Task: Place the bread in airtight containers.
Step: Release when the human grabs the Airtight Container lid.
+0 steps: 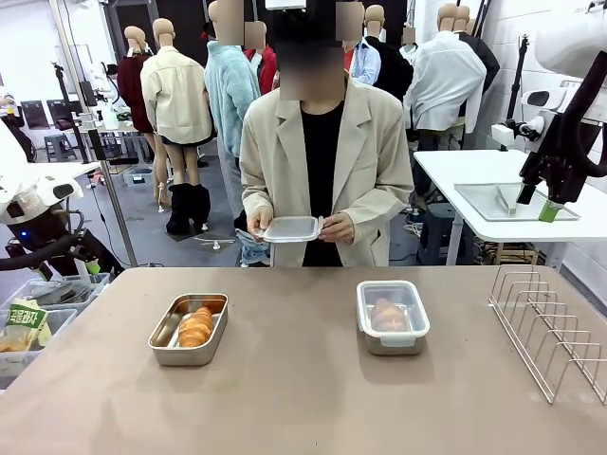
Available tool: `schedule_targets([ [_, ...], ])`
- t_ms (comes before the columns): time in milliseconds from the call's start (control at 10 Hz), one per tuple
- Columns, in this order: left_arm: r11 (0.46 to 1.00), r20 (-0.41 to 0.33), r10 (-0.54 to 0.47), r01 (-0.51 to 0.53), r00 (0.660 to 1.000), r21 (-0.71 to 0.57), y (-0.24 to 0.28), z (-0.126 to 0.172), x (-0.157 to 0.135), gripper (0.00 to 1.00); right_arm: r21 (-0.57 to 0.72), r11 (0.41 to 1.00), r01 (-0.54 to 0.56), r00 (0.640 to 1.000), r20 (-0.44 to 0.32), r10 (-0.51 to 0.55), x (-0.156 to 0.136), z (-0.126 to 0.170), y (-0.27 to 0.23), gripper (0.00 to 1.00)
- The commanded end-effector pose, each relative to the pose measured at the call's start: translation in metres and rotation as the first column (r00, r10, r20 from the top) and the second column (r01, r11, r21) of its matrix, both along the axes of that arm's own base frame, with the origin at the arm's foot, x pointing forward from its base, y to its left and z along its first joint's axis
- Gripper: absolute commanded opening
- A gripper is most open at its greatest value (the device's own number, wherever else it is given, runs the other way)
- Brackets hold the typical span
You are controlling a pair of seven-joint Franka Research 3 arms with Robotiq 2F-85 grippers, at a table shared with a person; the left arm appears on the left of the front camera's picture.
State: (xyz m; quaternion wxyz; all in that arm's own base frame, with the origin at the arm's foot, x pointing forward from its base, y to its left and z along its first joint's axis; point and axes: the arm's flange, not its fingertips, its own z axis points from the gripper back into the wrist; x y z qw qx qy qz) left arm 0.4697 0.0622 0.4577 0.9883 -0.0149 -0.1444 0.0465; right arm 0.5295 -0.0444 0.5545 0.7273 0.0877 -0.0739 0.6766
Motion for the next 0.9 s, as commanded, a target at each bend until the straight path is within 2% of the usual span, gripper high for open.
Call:
schedule_targets([
  [0, 1.0, -0.001, -0.004, 0.004, 1.0, 0.009, 0.0021, 0.0014, -0.0017, 1.0, -0.007, 1.0, -0.011, 1.0, -0.004, 0.011, -0.0014, -0.0001, -0.0005, 1.0],
  [800, 1.0, -0.001, -0.004, 0.004, 1.0, 0.009, 0.0021, 0.0014, -0.0017, 1.0, -0.007, 1.0, -0.011, 1.0, -0.004, 0.011, -0.0014, -0.0001, -0.0005, 1.0],
])
